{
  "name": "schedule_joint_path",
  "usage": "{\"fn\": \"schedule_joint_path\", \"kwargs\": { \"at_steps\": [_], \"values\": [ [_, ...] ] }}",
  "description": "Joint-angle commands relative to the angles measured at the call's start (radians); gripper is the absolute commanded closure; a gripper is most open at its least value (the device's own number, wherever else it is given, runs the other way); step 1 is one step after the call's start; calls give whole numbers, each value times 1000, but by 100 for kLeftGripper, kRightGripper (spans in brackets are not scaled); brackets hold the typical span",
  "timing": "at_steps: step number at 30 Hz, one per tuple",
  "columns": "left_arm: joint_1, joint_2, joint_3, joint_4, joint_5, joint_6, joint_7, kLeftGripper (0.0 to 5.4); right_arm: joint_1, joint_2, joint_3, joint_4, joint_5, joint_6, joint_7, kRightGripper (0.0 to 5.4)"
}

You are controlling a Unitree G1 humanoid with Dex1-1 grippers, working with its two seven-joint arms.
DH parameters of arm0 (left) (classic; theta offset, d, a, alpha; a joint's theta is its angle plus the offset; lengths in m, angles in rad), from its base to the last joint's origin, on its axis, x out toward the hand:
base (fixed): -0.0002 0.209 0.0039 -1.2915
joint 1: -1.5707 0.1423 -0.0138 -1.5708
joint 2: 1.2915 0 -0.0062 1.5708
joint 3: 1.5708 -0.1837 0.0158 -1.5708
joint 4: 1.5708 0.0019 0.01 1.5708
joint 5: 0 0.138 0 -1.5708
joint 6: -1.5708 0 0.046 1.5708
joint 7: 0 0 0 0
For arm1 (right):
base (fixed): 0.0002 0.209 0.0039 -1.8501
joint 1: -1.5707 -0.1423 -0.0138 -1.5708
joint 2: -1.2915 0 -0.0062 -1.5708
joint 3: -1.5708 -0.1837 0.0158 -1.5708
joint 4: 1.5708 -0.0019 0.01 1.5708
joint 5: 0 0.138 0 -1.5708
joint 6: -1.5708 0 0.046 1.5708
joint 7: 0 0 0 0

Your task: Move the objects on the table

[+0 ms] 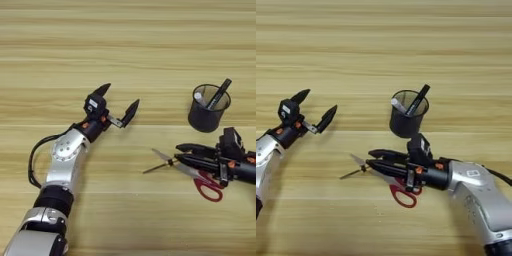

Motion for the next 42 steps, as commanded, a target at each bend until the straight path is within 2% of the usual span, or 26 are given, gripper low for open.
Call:
{"fn": "schedule_joint_path", "kwargs": {
  "at_steps": [1,7,16,26,42],
  "values": [
    [-2,1,0,-5,15,-9,3,0,-9,11,35,49,-54,-19,4,460],
    [-2,0,-1,-6,15,-8,4,0,-15,4,60,98,-110,-55,11,460],
    [-1,0,-2,-7,16,-7,4,0,-9,-29,58,154,-148,-90,53,460],
    [-4,0,-1,-5,16,-8,4,0,-12,-47,61,199,-173,-110,77,460],
    [-1,2,0,-8,15,-7,2,0,-9,-38,74,252,-197,-138,72,460]
  ]
}}
